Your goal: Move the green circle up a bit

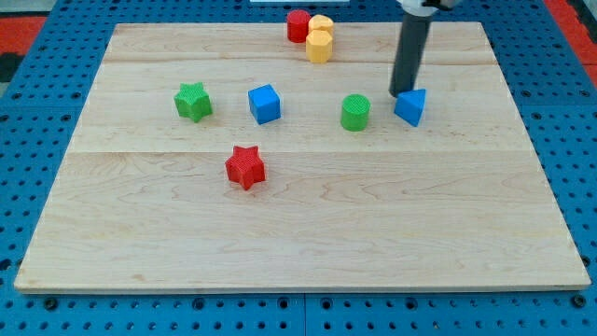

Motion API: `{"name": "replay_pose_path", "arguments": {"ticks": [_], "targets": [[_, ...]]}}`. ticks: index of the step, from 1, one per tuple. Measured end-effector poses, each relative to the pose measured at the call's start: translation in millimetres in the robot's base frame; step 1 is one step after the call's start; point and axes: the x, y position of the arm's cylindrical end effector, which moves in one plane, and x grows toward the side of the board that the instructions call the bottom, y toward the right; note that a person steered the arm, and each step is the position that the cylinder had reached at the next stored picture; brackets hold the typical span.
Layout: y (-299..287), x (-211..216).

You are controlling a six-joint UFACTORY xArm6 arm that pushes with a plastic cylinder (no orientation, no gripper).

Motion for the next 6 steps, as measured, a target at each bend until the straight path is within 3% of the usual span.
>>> {"name": "replay_pose_path", "arguments": {"ticks": [2, 6], "targets": [[-11.6, -2.8], [-40.9, 68.4]]}}
